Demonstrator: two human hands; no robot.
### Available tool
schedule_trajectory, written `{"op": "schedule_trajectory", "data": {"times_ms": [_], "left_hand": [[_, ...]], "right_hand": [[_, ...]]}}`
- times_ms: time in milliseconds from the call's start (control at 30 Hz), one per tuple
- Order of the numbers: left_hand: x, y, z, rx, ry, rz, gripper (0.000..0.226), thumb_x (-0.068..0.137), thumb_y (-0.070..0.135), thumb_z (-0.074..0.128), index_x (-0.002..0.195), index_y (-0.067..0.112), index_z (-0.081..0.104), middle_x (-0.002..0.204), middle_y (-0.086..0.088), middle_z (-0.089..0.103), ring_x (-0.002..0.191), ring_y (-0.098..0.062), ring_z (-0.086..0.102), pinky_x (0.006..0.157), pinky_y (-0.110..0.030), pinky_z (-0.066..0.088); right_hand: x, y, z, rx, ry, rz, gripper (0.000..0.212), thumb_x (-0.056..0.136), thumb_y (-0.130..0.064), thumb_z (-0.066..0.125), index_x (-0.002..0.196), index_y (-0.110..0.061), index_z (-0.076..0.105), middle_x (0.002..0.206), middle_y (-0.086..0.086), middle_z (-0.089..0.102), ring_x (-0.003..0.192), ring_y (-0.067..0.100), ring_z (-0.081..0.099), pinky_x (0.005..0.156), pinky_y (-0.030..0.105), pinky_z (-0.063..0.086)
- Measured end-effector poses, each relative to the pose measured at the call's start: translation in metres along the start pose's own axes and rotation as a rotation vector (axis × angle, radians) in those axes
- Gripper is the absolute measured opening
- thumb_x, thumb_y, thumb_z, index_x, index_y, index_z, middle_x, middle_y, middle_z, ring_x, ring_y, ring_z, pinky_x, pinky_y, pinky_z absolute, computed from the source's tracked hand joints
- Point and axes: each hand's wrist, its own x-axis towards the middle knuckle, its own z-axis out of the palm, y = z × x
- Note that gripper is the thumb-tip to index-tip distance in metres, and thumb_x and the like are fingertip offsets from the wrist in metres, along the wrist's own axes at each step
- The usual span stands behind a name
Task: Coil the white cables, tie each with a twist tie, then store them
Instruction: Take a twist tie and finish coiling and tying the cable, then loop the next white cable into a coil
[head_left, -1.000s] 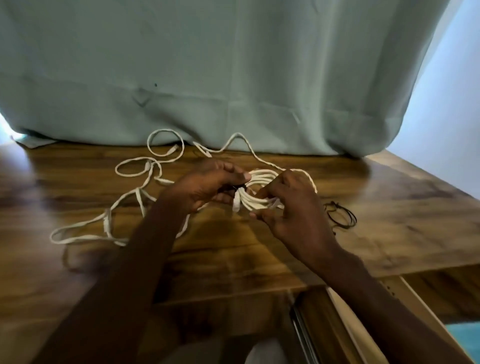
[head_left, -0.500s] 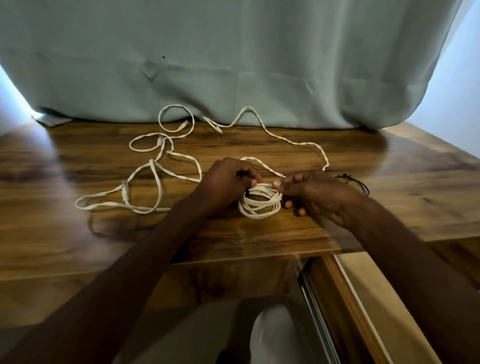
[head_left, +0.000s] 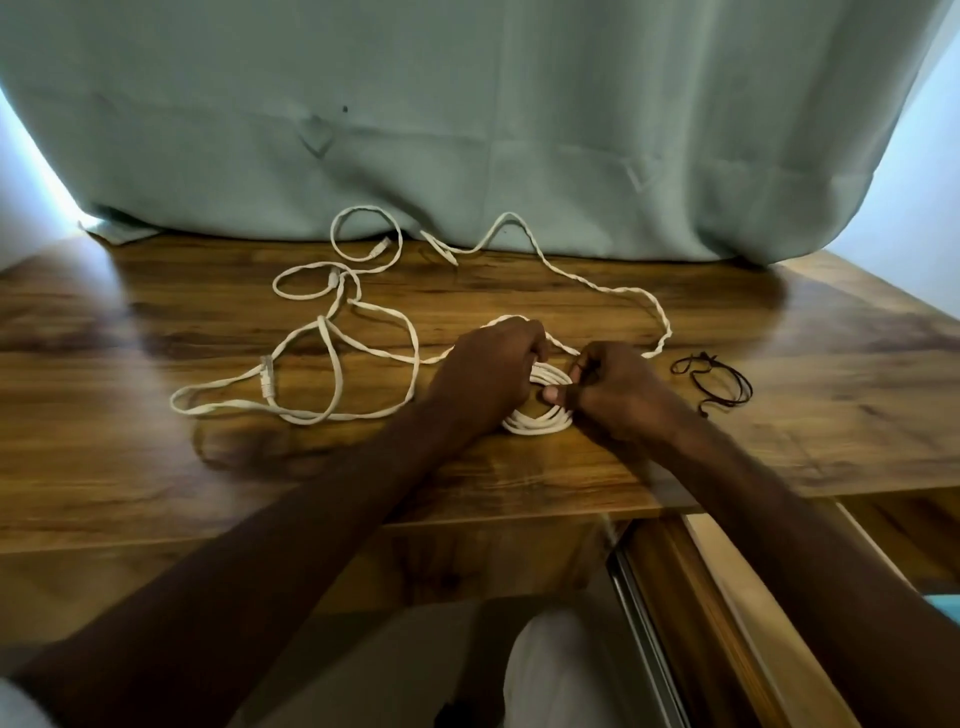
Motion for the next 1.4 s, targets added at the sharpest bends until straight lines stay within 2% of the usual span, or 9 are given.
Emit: {"op": "schedule_trajectory", "data": {"times_ms": [100,300,433,667,867,1033,1100,1267,1400], "left_hand": [[0.008,0.007,0.009,-0.017,0.009,0.009,0.016,0.093,0.010,0.057,0.101,0.019,0.067,0.102,-0.002,0.070,0.096,-0.025,0.063,0.080,-0.037,0.045],[0.029,0.034,0.034,-0.050,-0.006,0.000,0.012,0.092,0.016,0.055,0.098,0.022,0.063,0.100,-0.001,0.069,0.096,-0.025,0.064,0.080,-0.043,0.052],[0.033,0.040,0.037,-0.033,0.094,0.025,0.009,0.095,0.020,0.054,0.098,0.025,0.060,0.099,0.003,0.066,0.094,-0.021,0.061,0.077,-0.043,0.054],[0.001,0.007,-0.012,0.184,0.267,0.017,0.014,0.091,0.021,0.059,0.105,0.021,0.063,0.105,0.000,0.064,0.099,-0.022,0.055,0.080,-0.042,0.050],[-0.044,-0.060,-0.075,0.819,0.288,-0.286,0.045,0.079,0.031,0.060,0.120,0.012,0.054,0.123,-0.014,0.054,0.108,-0.037,0.051,0.084,-0.046,0.037],[-0.047,-0.127,-0.115,0.837,0.093,-0.501,0.047,0.083,0.032,0.066,0.127,0.017,0.057,0.130,-0.012,0.053,0.117,-0.036,0.051,0.092,-0.047,0.040],[-0.044,-0.153,-0.124,0.815,0.065,-0.570,0.039,0.088,0.030,0.061,0.124,0.016,0.059,0.132,-0.013,0.052,0.120,-0.036,0.051,0.096,-0.047,0.041],[-0.032,-0.178,-0.132,0.391,0.396,-0.475,0.040,0.095,0.052,0.044,0.105,0.019,0.066,0.108,-0.005,0.060,0.107,-0.032,0.057,0.091,-0.047,0.045],[-0.028,-0.152,-0.124,0.247,0.114,-0.399,0.056,0.082,0.074,0.058,0.122,0.035,0.054,0.115,0.011,0.061,0.109,-0.017,0.059,0.094,-0.043,0.045]], "right_hand": [[-0.011,0.010,-0.006,0.131,0.118,-0.019,0.028,0.079,-0.029,0.089,0.092,-0.018,0.067,0.069,0.003,0.074,0.053,0.012,0.066,0.053,0.031,0.050],[-0.019,0.043,-0.021,0.088,0.443,-0.028,0.016,0.082,-0.039,0.084,0.084,-0.025,0.076,0.076,-0.008,0.077,0.071,0.008,0.073,0.078,0.044,0.061],[-0.020,0.043,-0.028,0.106,0.540,-0.035,0.010,0.089,-0.033,0.078,0.087,-0.024,0.076,0.083,-0.010,0.075,0.078,0.005,0.069,0.082,0.039,0.058],[-0.020,0.004,-0.023,-0.155,0.715,-0.299,0.011,0.098,-0.033,0.066,0.096,-0.023,0.069,0.085,-0.006,0.065,0.077,0.013,0.058,0.062,0.027,0.036],[0.000,-0.068,0.035,-0.086,0.495,-0.625,0.004,0.094,-0.024,0.067,0.094,-0.026,0.070,0.090,-0.011,0.066,0.076,0.008,0.055,0.069,0.029,0.039],[0.061,-0.111,0.110,-0.413,-0.033,-0.639,0.025,0.085,-0.028,0.069,0.110,-0.030,0.072,0.115,0.001,0.064,0.113,0.025,0.058,0.095,0.035,0.048],[0.082,-0.127,0.133,-0.452,-0.133,-0.635,0.027,0.087,-0.031,0.067,0.113,-0.029,0.073,0.117,0.005,0.065,0.115,0.029,0.060,0.096,0.035,0.047],[0.123,-0.141,0.170,-0.282,0.053,-0.597,0.023,0.093,-0.042,0.066,0.111,-0.032,0.077,0.111,-0.004,0.075,0.107,0.022,0.066,0.081,0.032,0.046],[0.148,-0.137,0.176,-0.217,0.087,-0.560,0.023,0.084,-0.047,0.071,0.103,-0.037,0.080,0.092,-0.004,0.078,0.088,0.018,0.071,0.070,0.029,0.049]]}}
